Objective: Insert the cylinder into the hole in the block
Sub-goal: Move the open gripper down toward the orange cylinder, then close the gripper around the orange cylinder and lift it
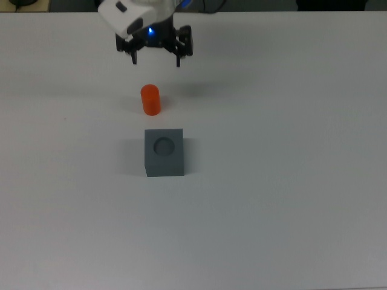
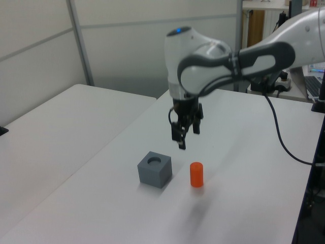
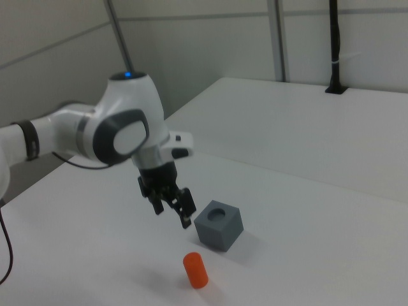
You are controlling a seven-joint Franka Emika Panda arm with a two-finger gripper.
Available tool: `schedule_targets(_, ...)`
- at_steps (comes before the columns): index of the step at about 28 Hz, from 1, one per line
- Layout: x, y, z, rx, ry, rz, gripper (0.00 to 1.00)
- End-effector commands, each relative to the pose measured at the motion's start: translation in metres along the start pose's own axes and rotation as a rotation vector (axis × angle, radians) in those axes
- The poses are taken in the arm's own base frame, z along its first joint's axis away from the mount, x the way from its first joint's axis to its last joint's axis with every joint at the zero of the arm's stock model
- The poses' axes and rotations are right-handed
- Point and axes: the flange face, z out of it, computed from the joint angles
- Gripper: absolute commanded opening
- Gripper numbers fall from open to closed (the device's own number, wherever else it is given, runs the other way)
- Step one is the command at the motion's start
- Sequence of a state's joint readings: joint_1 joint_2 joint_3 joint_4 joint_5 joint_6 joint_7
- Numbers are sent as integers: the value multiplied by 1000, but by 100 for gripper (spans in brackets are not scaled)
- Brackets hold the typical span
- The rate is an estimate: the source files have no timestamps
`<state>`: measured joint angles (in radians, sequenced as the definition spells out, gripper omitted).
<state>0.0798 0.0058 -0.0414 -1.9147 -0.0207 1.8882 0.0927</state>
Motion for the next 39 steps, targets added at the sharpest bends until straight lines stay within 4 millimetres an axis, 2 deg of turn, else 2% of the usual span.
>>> schedule_targets(1, -15, 1, 51, -47, 14, -40, 100)
schedule_targets(6, -20, 2, 84, -83, 17, -71, 100)
schedule_targets(15, -12, 17, 121, -111, -19, -67, 100)
schedule_targets(18, -7, 19, 127, -108, -1, -64, 100)
schedule_targets(22, -7, 24, 127, -109, -1, -57, 84)
schedule_targets(23, -7, 24, 129, -110, -2, -59, 72)
schedule_targets(27, -7, 24, 131, -110, -5, -62, 49)
schedule_targets(28, -7, 25, 130, -110, -5, -77, 38)
schedule_targets(33, -7, 28, 130, -109, -8, -90, 12)
schedule_targets(36, -7, 29, 127, -110, -7, -89, 3)
schedule_targets(39, -5, 28, 114, -109, 9, -87, 2)
